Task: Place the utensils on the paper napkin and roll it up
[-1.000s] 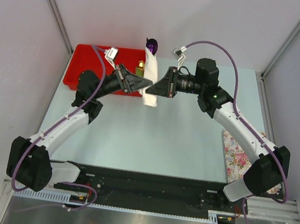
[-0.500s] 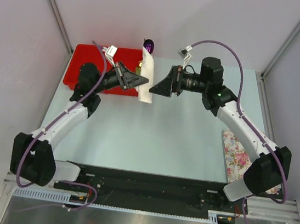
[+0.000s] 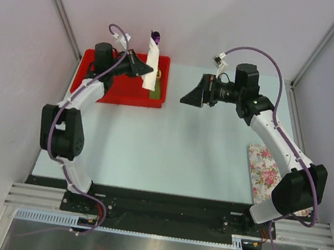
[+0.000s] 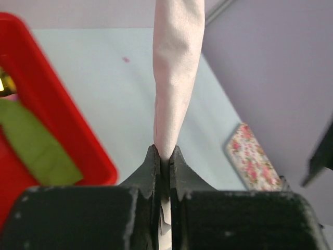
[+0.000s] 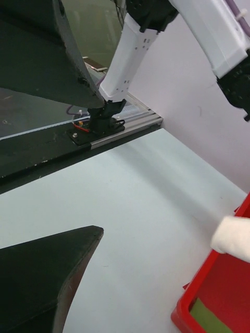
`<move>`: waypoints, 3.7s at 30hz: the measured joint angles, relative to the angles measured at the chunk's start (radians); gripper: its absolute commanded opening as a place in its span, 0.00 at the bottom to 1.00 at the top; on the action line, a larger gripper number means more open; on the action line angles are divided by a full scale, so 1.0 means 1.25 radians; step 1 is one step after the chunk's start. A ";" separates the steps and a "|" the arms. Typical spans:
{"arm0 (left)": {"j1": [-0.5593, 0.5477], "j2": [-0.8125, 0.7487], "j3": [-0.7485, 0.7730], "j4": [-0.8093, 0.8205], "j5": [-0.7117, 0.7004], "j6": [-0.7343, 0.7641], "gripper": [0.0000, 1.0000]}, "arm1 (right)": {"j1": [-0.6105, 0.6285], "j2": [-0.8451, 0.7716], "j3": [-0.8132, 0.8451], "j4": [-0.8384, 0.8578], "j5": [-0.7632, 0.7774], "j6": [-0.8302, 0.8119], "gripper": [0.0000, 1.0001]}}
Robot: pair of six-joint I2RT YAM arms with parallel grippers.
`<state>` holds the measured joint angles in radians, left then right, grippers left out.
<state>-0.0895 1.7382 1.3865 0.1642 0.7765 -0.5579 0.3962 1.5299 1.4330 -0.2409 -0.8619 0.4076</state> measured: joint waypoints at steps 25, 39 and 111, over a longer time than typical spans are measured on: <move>0.083 0.471 0.277 -0.096 -0.092 0.098 0.00 | -0.006 0.063 -0.011 -0.085 -0.036 -0.070 1.00; 0.089 0.548 0.348 -0.209 -0.053 0.034 0.08 | -0.010 0.070 -0.016 -0.091 -0.038 -0.070 1.00; 0.078 -0.368 -0.080 -0.712 -0.169 0.420 1.00 | -0.446 -0.248 -0.280 -0.447 0.175 -0.322 1.00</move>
<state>0.0086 1.2781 1.2865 -0.7258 0.5652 -0.0326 -0.1612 1.2205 1.0836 -0.8001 -0.6426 0.0055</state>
